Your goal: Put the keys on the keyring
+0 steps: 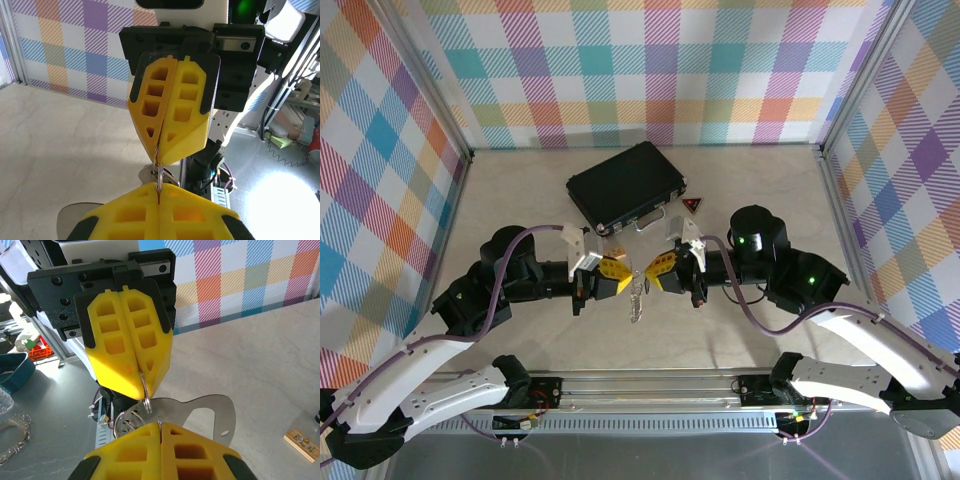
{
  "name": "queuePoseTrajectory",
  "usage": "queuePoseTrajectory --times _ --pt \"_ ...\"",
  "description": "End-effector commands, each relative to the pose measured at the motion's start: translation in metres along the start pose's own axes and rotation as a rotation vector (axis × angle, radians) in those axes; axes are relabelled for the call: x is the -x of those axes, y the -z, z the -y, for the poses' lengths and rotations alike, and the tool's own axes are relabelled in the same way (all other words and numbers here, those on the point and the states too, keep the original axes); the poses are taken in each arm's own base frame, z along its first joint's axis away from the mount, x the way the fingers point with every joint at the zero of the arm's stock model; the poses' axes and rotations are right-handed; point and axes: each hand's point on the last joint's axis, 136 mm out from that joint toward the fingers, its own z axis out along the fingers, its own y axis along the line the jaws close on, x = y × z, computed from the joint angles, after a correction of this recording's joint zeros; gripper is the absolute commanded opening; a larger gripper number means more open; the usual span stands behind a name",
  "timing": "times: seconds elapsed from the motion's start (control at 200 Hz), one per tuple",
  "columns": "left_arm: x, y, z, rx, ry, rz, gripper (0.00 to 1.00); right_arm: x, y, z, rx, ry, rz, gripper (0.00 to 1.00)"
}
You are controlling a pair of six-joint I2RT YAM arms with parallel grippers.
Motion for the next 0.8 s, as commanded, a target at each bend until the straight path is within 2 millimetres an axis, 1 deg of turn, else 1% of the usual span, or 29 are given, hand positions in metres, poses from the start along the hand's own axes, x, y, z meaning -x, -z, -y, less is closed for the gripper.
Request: queuePoseTrajectory --times 0.0,0.12,0.27,0.625,0.795 --pt "0.0103 0.0014 -0.0013 0.006 -0.009 0.045 0.0 0.0089 0.0027 -0.0043 0.01 0.019 0.041 0.0" --pt "0.0092 0.0006 -0.002 0.007 -0.006 0.043 0.0 0.0101 0.0038 -0.0053 0.013 0.026 0.049 0.0" --pt "0.0087 -0.0001 -0.0016 0.002 -0.003 0.041 0.0 0.0067 0.0022 -0.006 0.022 0.025 0.041 0.0" --pt "0.0071 -0.0003 -0.0023 0.004 0.001 0.038 0.0 0.01 0.0025 -0.0094 0.041 0.04 0.063 0.0" --pt "0.0056 -0.0012 -0.0028 0.004 0.005 0.035 0.0 0.0083 0.0005 -0.0093 0.048 0.035 0.06 0.0"
